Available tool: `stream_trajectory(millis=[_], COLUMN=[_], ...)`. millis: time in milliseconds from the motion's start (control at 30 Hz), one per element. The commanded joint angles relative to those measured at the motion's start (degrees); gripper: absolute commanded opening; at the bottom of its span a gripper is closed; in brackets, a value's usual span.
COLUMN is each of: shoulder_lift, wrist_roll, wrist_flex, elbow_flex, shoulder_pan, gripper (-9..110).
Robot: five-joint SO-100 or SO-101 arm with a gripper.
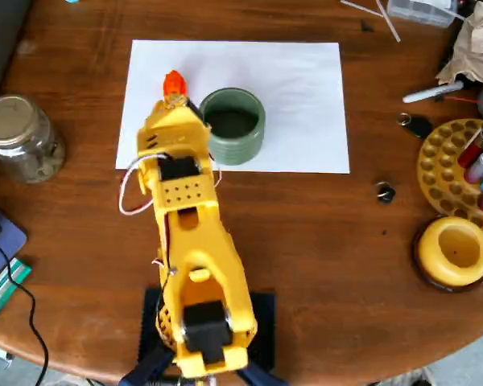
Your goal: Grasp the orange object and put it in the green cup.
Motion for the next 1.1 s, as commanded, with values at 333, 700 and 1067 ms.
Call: stream_trajectory(millis=[333,700,1067], shoulder_lift=[-20.21,-35.24,-48.96], wrist_roll=[5.8,8.0,9.4], wrist_flex=[-5.62,-11.69,-17.67], elbow_flex=[-11.69,-20.48,-26.89], shoulder_pan=[0.97,0.35,1.14], gripper=[0,0,9])
